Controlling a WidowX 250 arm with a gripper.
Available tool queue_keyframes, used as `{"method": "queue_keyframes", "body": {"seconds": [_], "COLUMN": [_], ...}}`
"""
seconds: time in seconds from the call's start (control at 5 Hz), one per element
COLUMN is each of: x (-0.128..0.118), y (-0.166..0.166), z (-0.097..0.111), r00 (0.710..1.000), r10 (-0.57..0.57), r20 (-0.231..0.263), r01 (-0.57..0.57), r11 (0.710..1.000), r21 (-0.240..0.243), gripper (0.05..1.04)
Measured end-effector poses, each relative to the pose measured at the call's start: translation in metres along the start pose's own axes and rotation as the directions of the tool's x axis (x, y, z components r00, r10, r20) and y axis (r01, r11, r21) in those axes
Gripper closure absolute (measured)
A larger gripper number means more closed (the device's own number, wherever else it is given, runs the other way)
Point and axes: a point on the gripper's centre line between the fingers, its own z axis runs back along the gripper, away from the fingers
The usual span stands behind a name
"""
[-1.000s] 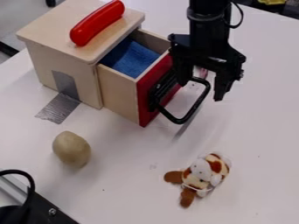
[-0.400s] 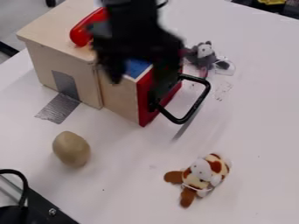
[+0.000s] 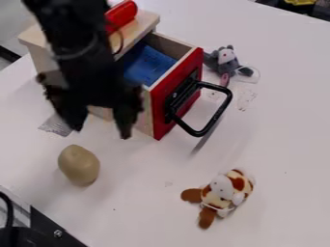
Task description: Put the brown object inside the drawer
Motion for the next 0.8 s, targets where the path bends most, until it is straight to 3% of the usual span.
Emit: {"method": "queue_keyframes", "body": {"seconds": [0.4,0.6,0.8], "x": [0.002,0.001,-0.001], "y": [0.028,0.04,0.044], "z": [-0.033,-0.047,-0.053], "r00": [0.989,0.963,0.945], "r10": [0.139,0.266,0.32], "r20": [-0.05,-0.053,-0.063], "r01": [-0.137,-0.262,-0.314], "r11": [0.99,0.963,0.946], "r21": [0.044,0.067,0.084], "gripper": [0.083,0.083,0.084]}}
